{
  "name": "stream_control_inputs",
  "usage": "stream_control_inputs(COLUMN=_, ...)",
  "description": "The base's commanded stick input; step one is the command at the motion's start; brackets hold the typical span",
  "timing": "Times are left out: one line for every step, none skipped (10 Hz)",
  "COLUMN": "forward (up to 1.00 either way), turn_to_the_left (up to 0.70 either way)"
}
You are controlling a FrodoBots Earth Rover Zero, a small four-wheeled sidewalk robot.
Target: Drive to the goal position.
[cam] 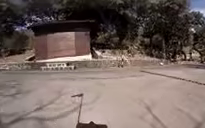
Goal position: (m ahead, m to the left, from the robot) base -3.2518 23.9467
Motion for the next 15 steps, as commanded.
stream_control_inputs(forward=0.0, turn_to_the_left=0.45)
stream_control_inputs(forward=0.0, turn_to_the_left=0.45)
stream_control_inputs(forward=0.0, turn_to_the_left=0.45)
stream_control_inputs(forward=0.0, turn_to_the_left=0.45)
stream_control_inputs(forward=0.0, turn_to_the_left=0.45)
stream_control_inputs(forward=0.0, turn_to_the_left=0.45)
stream_control_inputs(forward=0.0, turn_to_the_left=0.45)
stream_control_inputs(forward=0.0, turn_to_the_left=0.45)
stream_control_inputs(forward=0.0, turn_to_the_left=0.45)
stream_control_inputs(forward=0.0, turn_to_the_left=0.45)
stream_control_inputs(forward=0.0, turn_to_the_left=0.45)
stream_control_inputs(forward=0.0, turn_to_the_left=0.45)
stream_control_inputs(forward=0.0, turn_to_the_left=0.45)
stream_control_inputs(forward=0.0, turn_to_the_left=0.45)
stream_control_inputs(forward=0.0, turn_to_the_left=0.45)
